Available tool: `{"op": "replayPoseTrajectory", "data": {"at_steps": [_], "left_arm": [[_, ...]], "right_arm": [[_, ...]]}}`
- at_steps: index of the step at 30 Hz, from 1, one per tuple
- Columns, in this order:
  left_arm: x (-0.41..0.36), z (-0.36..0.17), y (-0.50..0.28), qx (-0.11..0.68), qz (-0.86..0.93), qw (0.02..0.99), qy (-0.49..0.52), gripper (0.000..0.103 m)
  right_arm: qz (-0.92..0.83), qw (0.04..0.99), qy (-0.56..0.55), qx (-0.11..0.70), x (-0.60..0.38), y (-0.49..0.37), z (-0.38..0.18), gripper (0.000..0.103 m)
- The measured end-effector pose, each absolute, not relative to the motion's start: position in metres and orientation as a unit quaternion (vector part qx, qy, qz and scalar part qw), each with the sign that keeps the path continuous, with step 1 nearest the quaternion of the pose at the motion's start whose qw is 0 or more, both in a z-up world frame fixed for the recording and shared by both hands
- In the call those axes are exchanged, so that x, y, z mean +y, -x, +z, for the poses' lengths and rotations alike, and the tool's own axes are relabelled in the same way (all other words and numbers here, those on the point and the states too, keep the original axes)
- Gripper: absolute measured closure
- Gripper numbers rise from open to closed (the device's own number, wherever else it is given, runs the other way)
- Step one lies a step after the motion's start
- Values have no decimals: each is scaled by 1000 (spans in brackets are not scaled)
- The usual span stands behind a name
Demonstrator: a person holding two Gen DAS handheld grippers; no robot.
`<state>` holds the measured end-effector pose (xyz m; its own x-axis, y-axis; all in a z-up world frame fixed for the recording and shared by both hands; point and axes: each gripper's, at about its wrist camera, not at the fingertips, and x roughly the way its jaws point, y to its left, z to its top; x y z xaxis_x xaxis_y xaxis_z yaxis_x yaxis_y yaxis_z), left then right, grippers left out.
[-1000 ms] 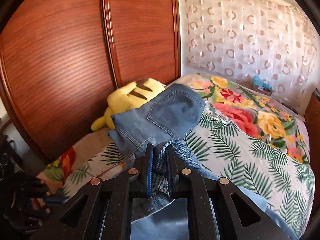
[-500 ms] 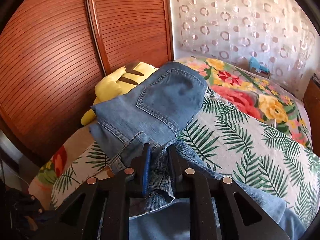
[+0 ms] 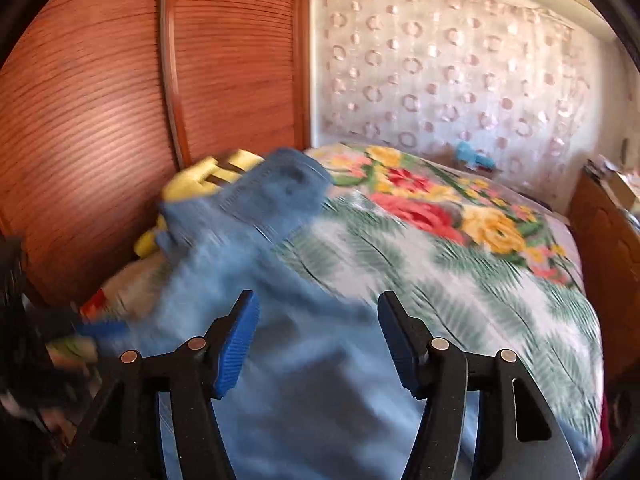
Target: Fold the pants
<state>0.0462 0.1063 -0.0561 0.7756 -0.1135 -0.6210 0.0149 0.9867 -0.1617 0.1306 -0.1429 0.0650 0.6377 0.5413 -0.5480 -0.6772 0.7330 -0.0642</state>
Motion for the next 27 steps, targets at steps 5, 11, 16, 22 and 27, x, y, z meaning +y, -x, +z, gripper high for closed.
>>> {"op": "replayPoseTrajectory", "data": {"at_steps": [5, 11, 16, 22, 27], "left_arm": [[106, -69, -50, 351, -26, 933, 71, 65], [107, -74, -58, 358, -23, 930, 76, 65], [102, -73, -62, 357, -24, 932, 60, 83], [109, -53, -46, 333, -11, 941, 52, 101], [119, -42, -31, 330, -8, 942, 57, 101]], "right_arm": [[302, 897, 126, 298, -201, -120, 18, 39], [270, 900, 87, 331, -245, -115, -13, 39], [265, 902, 76, 333, -250, -111, -15, 39], [265, 902, 70, 333, -248, -112, -24, 39], [265, 904, 59, 331, -252, -125, -28, 39]]}}
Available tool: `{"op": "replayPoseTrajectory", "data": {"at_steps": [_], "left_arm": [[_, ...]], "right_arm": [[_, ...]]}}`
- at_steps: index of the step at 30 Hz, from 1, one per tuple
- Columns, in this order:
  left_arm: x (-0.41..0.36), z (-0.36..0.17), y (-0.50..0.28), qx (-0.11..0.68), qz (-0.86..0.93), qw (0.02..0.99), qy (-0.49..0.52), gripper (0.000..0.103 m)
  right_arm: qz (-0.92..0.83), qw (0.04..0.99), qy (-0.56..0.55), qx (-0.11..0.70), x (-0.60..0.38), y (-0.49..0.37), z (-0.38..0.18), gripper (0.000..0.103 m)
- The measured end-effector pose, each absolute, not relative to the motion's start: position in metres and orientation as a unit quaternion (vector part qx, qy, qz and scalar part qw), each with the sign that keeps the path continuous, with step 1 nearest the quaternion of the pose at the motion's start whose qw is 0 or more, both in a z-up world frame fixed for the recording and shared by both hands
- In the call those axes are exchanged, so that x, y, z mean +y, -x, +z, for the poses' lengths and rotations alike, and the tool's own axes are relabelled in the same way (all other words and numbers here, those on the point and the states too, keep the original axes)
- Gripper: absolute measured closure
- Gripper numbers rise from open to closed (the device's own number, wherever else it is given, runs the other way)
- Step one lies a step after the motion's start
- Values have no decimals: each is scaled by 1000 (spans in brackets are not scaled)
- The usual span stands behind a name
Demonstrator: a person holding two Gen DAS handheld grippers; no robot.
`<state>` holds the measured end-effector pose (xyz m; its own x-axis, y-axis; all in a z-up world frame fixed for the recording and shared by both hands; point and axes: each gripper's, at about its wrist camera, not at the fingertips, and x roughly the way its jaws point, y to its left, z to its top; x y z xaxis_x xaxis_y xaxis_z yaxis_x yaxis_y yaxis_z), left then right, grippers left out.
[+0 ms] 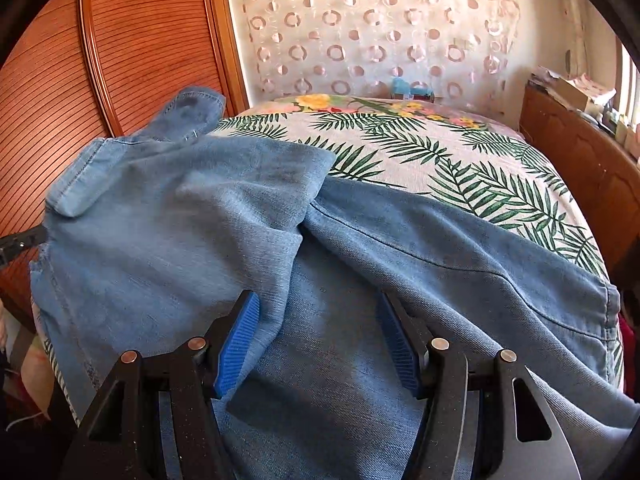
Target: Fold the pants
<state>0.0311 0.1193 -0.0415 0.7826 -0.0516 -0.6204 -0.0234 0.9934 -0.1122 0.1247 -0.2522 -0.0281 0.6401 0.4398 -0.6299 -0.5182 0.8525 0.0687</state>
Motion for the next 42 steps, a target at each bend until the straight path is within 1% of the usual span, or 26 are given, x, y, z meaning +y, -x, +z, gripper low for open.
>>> {"op": "replayPoseTrajectory", "data": {"at_steps": [7, 8, 9, 11, 12, 14, 16, 18, 20, 25, 26, 27, 30, 34, 35, 36, 38, 39, 42], "left_arm": [[118, -48, -41, 338, -9, 939, 64, 100], [119, -49, -43, 340, -8, 938, 66, 94], [118, -49, -44, 341, -7, 938, 67, 82], [117, -47, -46, 338, -9, 938, 70, 71], [116, -46, -47, 338, -12, 939, 69, 61], [114, -42, -52, 336, -19, 939, 67, 54], [112, -38, -59, 332, -23, 941, 65, 53], [110, -33, -66, 328, -27, 942, 59, 46], [106, -27, -76, 324, -33, 944, 55, 46], [100, -16, -102, 316, -37, 947, 36, 47], [101, -16, -108, 320, -38, 946, 34, 54], [101, -16, -113, 324, -38, 945, 33, 58], [106, -18, -131, 338, -22, 941, 27, 66], [112, -23, -151, 355, -12, 935, 22, 72], [114, -24, -154, 358, -9, 934, 20, 77], [115, -25, -156, 359, -7, 933, 18, 85], [117, -24, -160, 359, -3, 933, 13, 95], [117, -21, -160, 356, -1, 935, 12, 97], [120, -9, -161, 338, 7, 941, 10, 97]], "right_arm": [[268, 900, 63, 337, -253, -130, -31, 39], [267, 900, 63, 339, -252, -130, -31, 39], [267, 900, 62, 339, -251, -130, -30, 39], [264, 901, 63, 338, -250, -130, -29, 39], [264, 901, 64, 337, -250, -130, -29, 39], [263, 902, 67, 337, -249, -130, -29, 39], [263, 901, 67, 338, -249, -130, -29, 39], [264, 901, 67, 339, -248, -131, -30, 39], [264, 901, 66, 339, -248, -131, -31, 39], [264, 901, 67, 339, -248, -131, -31, 39], [264, 901, 67, 339, -248, -131, -31, 39], [264, 901, 67, 339, -248, -131, -31, 39], [264, 901, 67, 339, -247, -131, -32, 39], [263, 901, 67, 338, -247, -131, -32, 39], [263, 901, 68, 337, -248, -131, -32, 39], [263, 902, 68, 337, -248, -131, -32, 39], [263, 902, 69, 335, -248, -130, -32, 39], [264, 902, 69, 334, -248, -129, -33, 39], [265, 902, 70, 333, -249, -128, -33, 39]]}}
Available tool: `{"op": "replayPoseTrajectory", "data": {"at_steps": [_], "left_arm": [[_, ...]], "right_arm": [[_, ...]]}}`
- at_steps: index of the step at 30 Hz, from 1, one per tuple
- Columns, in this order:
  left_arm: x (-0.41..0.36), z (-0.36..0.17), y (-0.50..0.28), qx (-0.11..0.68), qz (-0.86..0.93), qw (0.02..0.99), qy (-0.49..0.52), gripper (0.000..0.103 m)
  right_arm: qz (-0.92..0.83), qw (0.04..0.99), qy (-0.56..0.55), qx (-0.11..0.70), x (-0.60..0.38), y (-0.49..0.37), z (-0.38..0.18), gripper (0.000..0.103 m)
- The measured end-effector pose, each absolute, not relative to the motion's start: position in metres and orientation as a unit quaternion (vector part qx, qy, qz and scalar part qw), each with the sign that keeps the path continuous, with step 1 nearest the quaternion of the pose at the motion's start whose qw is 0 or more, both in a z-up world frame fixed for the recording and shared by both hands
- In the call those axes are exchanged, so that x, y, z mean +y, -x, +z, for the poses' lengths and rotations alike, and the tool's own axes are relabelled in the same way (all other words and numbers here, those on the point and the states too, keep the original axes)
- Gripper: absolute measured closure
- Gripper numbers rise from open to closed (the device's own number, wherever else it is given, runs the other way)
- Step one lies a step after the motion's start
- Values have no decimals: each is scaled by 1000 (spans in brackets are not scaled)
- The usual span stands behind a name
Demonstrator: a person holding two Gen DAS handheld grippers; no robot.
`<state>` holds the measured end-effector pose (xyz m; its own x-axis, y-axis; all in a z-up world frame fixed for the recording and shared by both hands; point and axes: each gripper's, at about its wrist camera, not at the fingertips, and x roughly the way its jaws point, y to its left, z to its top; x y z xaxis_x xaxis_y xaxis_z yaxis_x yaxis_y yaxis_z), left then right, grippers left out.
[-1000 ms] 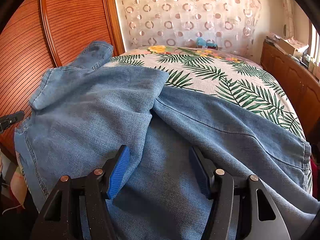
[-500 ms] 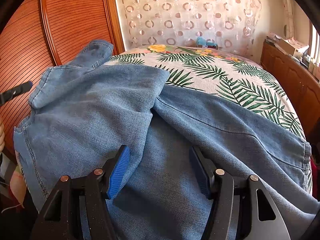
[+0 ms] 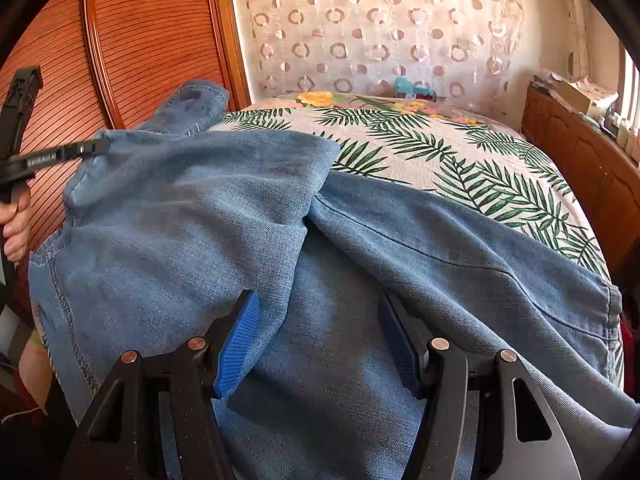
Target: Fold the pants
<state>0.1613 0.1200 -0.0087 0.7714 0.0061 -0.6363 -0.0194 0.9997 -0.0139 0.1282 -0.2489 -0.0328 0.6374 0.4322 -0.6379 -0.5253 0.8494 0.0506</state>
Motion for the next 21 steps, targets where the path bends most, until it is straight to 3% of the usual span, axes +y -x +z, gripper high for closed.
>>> {"op": "replayPoseTrajectory", "data": {"at_steps": [8, 11, 13, 15, 19, 21], "left_arm": [[127, 6, -166, 326, 2, 945, 11, 97], [124, 2, -165, 329, -3, 944, 9, 91], [122, -1, -162, 331, -3, 944, 4, 82], [121, -3, -157, 328, -5, 945, 3, 60], [119, -2, -142, 321, -13, 947, 13, 44], [115, -2, -134, 315, -18, 949, 17, 21]], "right_arm": [[265, 903, 72, 331, -249, -128, -34, 39], [265, 903, 72, 331, -248, -128, -34, 39], [265, 903, 72, 331, -248, -128, -34, 39], [265, 903, 73, 331, -249, -129, -34, 39], [265, 903, 73, 331, -249, -129, -34, 39], [264, 903, 73, 331, -249, -129, -35, 39]]}}
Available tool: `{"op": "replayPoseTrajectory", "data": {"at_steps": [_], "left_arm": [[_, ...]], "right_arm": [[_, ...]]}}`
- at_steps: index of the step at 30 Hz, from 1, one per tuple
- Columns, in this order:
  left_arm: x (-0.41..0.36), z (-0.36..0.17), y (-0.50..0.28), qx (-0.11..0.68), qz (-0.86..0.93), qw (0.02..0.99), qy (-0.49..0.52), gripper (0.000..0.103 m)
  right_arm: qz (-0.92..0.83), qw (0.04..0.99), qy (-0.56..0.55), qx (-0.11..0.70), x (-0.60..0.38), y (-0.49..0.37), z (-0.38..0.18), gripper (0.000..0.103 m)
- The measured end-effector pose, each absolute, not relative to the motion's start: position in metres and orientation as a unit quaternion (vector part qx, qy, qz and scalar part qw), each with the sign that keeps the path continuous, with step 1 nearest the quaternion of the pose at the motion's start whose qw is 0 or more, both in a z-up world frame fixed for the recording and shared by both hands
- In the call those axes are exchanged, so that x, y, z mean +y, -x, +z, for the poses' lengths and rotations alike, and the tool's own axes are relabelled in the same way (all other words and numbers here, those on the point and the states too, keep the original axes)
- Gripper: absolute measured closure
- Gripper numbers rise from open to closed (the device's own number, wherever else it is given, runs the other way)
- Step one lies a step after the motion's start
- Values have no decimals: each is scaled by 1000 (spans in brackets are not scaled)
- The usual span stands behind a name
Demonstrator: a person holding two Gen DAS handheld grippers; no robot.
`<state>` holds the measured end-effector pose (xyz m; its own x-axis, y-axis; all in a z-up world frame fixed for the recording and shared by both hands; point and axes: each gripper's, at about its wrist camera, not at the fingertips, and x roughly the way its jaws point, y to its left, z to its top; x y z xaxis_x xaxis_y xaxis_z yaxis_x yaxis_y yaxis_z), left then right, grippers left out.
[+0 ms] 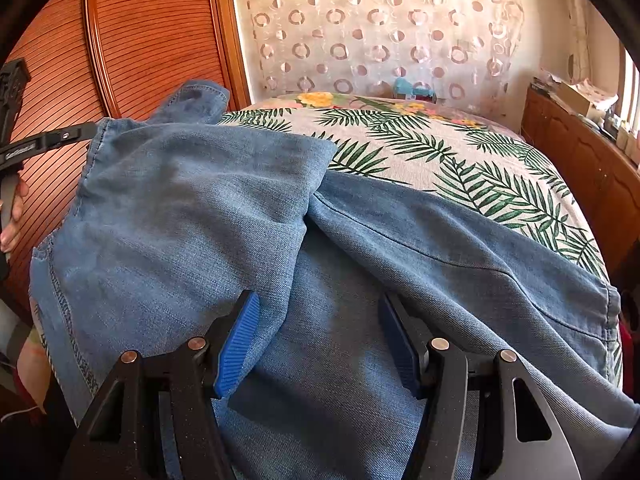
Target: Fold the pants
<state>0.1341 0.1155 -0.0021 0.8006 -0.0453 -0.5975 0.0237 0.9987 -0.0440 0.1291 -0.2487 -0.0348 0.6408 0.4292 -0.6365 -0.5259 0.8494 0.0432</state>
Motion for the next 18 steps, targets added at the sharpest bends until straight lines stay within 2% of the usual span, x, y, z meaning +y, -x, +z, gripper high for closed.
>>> {"op": "replayPoseTrajectory", "data": {"at_steps": [18], "left_arm": [[30, -20, -87, 307, -84, 948, 21, 21]], "right_arm": [[264, 902, 72, 334, -249, -130, -38, 39]]}}
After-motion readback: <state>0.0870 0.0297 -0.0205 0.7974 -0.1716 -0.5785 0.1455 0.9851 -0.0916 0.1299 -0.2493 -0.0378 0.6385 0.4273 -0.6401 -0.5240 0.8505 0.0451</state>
